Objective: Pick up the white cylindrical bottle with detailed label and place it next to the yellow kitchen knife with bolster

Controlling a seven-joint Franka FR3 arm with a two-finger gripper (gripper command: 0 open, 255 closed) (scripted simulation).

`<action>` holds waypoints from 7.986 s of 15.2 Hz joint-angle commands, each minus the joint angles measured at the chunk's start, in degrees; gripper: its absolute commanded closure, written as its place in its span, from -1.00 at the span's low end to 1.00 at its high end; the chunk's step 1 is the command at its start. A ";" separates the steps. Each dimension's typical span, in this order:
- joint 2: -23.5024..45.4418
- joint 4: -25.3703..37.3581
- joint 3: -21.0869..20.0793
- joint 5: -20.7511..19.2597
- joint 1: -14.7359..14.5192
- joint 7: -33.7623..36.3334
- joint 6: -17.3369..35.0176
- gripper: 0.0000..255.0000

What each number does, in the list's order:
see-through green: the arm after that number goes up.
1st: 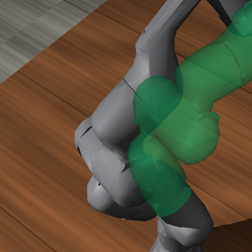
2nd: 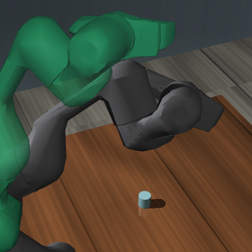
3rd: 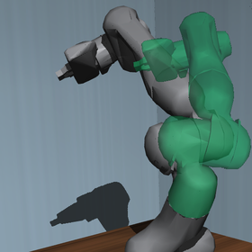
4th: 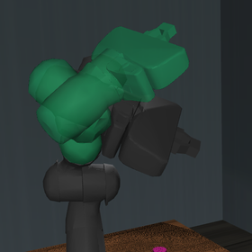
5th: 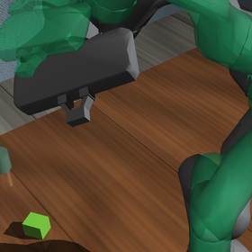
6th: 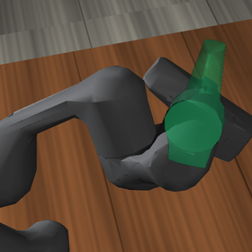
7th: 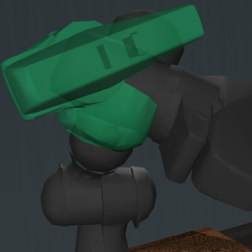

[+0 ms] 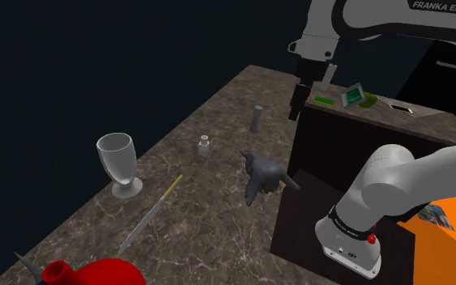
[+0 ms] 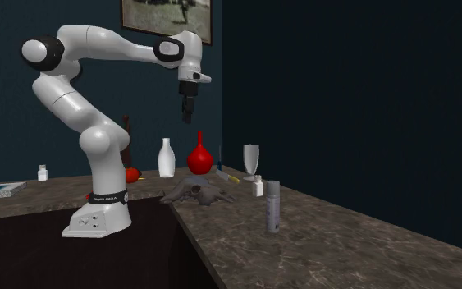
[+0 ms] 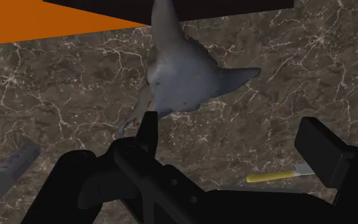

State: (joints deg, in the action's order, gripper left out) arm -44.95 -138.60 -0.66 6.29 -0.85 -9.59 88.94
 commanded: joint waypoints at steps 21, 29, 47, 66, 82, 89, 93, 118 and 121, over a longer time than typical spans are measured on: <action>33.85 10.12 11.43 -5.63 6.30 -12.68 26.31 -1.00; 49.77 21.73 14.60 -2.77 8.67 -18.04 31.57 -1.00; 63.58 29.74 15.10 1.27 11.45 -22.07 37.76 -1.00; 61.34 31.51 15.42 0.38 11.23 -21.42 33.84 1.00; 57.20 38.59 15.90 -1.25 10.98 -20.14 22.81 1.00; 56.31 42.84 16.01 -1.62 11.00 -19.79 17.72 1.00; 56.09 45.62 16.07 -1.74 11.06 -19.64 14.72 1.00; 38.16 30.55 6.22 -5.53 0.03 1.92 12.85 1.00; 36.38 28.57 3.88 -5.39 -1.75 6.00 13.14 1.00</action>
State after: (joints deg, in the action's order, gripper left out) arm -7.71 -108.81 4.04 0.88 -1.97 -5.09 101.65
